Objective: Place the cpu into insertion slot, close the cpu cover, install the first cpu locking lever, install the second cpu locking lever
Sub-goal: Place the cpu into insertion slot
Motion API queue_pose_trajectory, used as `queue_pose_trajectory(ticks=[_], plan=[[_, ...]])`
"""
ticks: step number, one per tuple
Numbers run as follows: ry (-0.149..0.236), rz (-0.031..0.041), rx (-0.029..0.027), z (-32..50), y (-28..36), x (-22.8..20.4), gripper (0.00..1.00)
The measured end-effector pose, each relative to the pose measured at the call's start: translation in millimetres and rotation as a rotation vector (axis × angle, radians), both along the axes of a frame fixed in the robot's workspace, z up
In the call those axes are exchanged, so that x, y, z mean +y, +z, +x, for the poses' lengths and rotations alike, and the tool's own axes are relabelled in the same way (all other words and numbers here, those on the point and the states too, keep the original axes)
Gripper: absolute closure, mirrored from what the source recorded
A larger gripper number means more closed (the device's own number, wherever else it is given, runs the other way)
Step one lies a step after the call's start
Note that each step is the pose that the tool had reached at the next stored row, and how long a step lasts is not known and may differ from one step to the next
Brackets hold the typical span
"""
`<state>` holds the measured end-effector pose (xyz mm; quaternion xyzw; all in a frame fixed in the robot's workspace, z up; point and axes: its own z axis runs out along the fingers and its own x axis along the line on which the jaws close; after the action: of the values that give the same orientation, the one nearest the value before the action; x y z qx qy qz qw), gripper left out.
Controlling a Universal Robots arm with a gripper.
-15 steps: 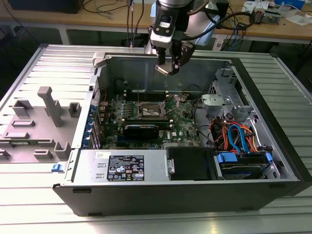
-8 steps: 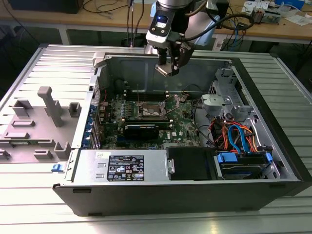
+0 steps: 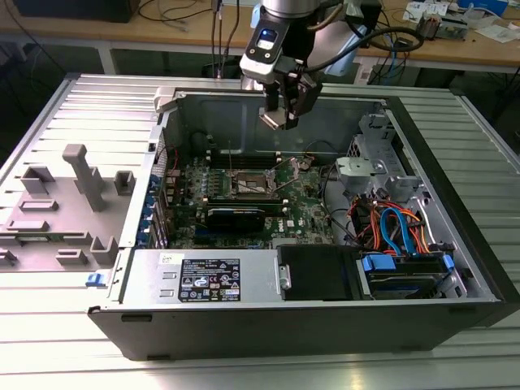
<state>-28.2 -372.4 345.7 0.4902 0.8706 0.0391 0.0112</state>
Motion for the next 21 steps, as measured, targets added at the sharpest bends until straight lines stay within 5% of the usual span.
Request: queue_pose_trajectory(ticks=[5,21], plan=[[-0.024,-0.0001,0.0001,0.1,-0.8,-0.1,0.46],[-0.28,-0.0008,0.0005,0.0,-6.3,-0.2,0.46]])
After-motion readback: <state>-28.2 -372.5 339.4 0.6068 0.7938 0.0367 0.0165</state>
